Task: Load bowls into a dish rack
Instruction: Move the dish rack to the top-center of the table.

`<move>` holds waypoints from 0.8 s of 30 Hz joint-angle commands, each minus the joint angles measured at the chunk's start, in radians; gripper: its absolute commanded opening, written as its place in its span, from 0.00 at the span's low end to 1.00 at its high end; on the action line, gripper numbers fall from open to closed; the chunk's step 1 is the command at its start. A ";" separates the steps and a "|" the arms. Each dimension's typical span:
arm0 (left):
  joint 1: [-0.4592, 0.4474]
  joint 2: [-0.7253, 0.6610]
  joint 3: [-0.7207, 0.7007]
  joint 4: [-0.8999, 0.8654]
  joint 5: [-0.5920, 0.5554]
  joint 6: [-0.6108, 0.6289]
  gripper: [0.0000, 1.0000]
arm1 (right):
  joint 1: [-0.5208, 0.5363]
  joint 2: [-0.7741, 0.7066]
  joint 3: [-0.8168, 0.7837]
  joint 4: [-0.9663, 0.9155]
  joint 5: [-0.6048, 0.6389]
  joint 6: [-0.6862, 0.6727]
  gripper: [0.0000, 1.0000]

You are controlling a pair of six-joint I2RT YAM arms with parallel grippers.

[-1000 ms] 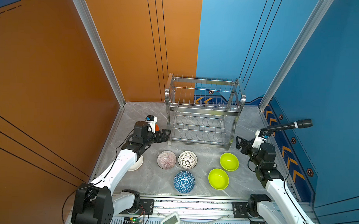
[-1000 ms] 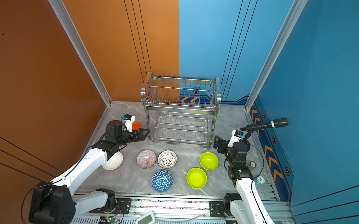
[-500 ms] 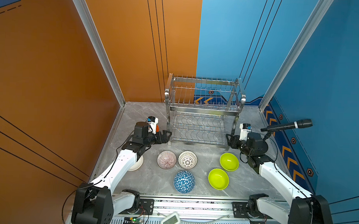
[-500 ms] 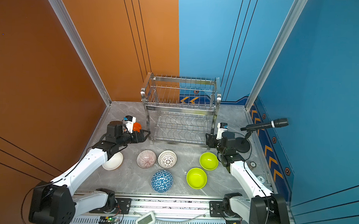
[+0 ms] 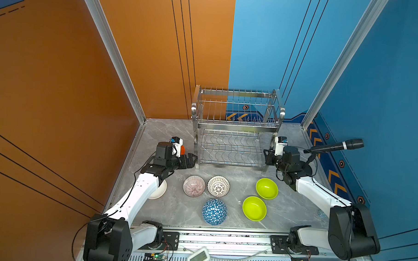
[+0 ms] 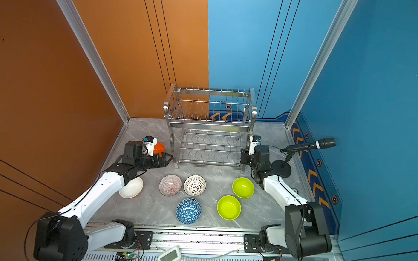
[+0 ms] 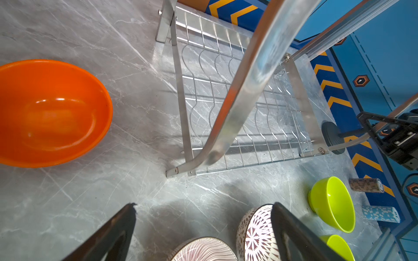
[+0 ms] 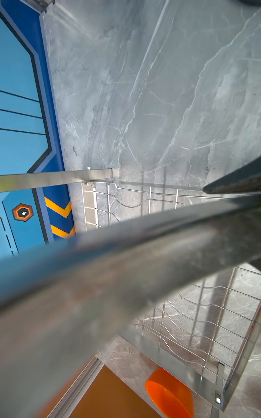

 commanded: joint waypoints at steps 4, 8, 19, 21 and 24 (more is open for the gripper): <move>0.007 -0.013 0.032 -0.059 -0.044 0.038 0.95 | 0.024 0.075 0.089 0.046 0.014 0.033 0.15; 0.010 -0.004 0.042 -0.065 -0.058 0.041 0.95 | 0.034 0.118 0.115 0.066 0.023 0.036 0.14; 0.027 0.017 0.051 -0.067 -0.065 0.049 0.95 | 0.020 0.231 0.223 0.061 -0.003 -0.019 0.16; 0.028 0.022 0.051 -0.066 -0.065 0.049 0.95 | 0.008 0.245 0.239 0.053 -0.014 -0.027 0.16; 0.031 0.028 0.055 -0.071 -0.062 0.053 0.95 | -0.012 0.261 0.255 0.045 -0.043 -0.032 0.18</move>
